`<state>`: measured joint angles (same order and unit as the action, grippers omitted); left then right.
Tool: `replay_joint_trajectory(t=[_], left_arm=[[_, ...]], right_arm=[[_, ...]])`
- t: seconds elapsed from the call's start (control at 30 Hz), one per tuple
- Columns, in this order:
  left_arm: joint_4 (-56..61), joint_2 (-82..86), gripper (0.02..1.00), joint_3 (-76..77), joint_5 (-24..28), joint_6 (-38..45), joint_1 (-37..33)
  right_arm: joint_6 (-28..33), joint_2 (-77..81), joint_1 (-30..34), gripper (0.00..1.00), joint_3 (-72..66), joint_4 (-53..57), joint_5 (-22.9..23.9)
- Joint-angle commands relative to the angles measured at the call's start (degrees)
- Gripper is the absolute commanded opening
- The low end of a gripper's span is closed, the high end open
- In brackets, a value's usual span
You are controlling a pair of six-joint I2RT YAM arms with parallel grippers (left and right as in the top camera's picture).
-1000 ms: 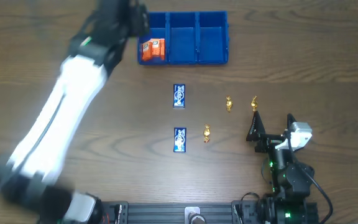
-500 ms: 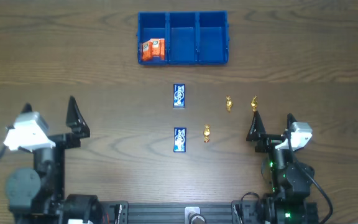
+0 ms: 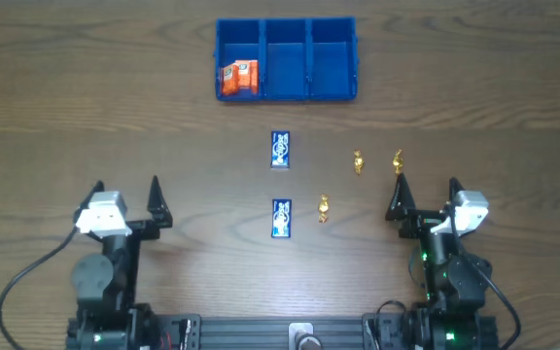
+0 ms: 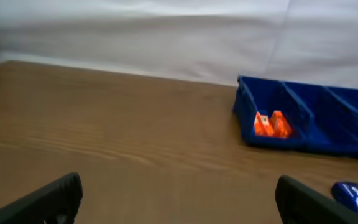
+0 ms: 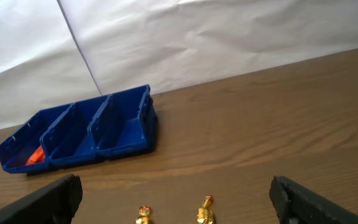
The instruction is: Sort Candies Into Trays
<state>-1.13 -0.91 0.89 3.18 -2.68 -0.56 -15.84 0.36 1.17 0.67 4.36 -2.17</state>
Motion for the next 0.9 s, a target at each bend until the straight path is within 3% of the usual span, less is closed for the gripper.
replay_joint_trajectory(t=[0.03,0.6,0.67,0.7,0.77,0.9], left_arm=[[-3.1,0.5,0.998,-0.6,1.1,1.0,-0.2],[-3.1,0.5,0.998,-0.6,1.1,1.0,-0.2],[-3.1,0.5,0.998,-0.6,1.1,1.0,-0.2],[-3.1,0.5,0.998,-0.6,1.1,1.0,-0.2],[-3.1,0.5,0.996,-0.6,1.1,1.0,-0.2],[-3.1,0.5,0.998,-0.6,1.1,1.0,-0.2]], right_arm=[[0.7,-0.2,0.0,0.998,-0.2,0.2,-0.5],[0.7,-0.2,0.1,0.998,-0.2,-0.8,0.2],[0.7,-0.2,0.1,0.998,-0.2,-2.9,-2.6],[0.7,-0.2,0.1,0.998,-0.1,-5.7,-8.0],[0.7,0.8,0.1,0.998,2.1,-5.7,-13.2],[-0.6,10.2,-1.0,0.998,14.4,4.6,-21.3]])
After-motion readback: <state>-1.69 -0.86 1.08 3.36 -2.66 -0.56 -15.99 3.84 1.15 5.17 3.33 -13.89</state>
